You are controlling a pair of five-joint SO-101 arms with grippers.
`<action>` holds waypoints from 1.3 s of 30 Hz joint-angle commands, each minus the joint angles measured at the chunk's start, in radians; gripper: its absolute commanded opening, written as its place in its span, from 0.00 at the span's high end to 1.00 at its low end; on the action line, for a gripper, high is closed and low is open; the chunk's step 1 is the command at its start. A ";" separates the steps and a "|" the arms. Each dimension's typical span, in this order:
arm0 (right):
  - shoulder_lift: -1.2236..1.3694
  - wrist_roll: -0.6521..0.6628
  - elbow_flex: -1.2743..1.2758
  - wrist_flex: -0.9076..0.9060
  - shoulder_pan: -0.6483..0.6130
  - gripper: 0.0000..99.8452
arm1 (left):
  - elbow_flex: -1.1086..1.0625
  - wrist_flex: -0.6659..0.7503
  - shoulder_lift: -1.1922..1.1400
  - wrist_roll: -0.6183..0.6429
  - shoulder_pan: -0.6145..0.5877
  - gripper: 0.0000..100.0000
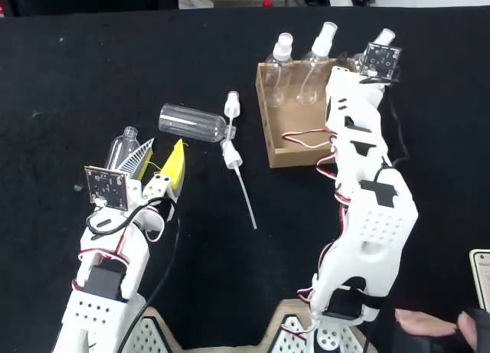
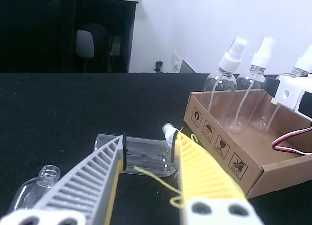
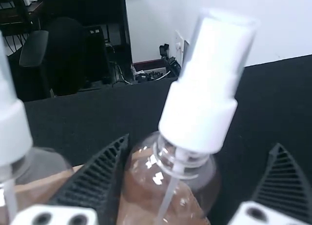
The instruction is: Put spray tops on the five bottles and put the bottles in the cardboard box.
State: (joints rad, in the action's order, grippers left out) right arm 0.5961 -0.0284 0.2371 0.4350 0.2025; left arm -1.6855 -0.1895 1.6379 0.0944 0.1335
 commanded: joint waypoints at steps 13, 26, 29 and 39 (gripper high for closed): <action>-0.085 0.011 0.042 0.015 0.005 0.62 | -0.022 0.011 0.009 -0.012 0.005 0.83; -0.097 0.011 0.058 0.020 0.012 0.62 | -0.022 0.011 0.009 -0.012 0.005 0.83; -0.097 0.011 0.056 0.023 0.015 0.62 | -0.022 0.011 0.009 -0.012 0.005 0.83; -0.099 0.011 0.058 0.020 0.015 0.62 | -0.022 0.011 0.009 -0.012 0.005 0.83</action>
State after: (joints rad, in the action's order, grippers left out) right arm 0.5838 -0.0284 0.3000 0.4365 0.2041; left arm -1.6855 -0.1895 1.6379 0.0944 0.1335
